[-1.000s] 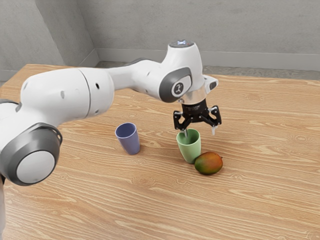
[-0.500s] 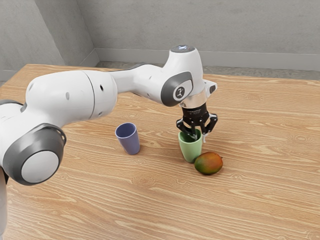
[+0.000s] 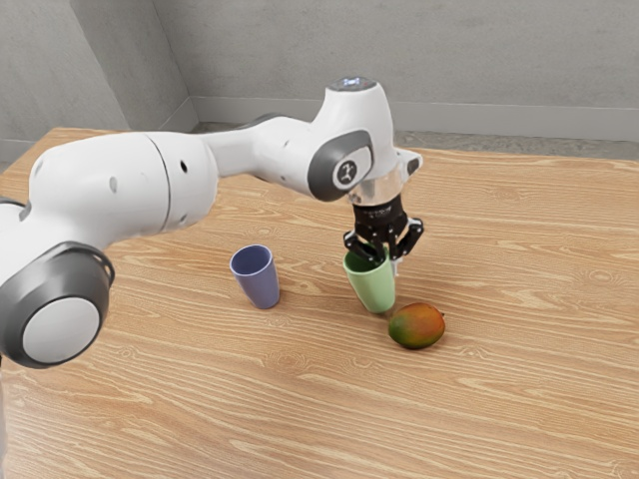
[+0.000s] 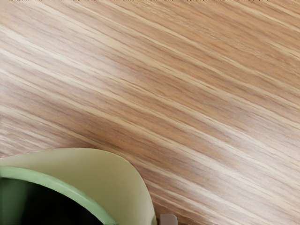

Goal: Place the right cup onto the left cup

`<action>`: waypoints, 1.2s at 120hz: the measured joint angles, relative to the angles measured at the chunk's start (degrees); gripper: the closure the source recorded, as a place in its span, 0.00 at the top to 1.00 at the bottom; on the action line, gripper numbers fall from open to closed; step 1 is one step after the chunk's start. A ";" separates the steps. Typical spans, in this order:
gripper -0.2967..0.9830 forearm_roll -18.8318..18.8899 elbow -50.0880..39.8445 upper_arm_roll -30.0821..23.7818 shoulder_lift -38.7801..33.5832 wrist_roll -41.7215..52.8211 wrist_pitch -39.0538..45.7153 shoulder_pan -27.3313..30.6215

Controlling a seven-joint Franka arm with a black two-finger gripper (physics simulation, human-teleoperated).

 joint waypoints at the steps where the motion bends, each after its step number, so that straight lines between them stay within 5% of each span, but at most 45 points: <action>1: 0.16 0.03 -0.18 0.02 -0.34 -0.02 -0.15 0.14; 36: 0.16 6.64 -10.70 0.21 -17.83 -1.02 -5.07 9.06; 144: 0.16 8.75 -13.86 1.10 -18.02 -2.14 -6.85 13.45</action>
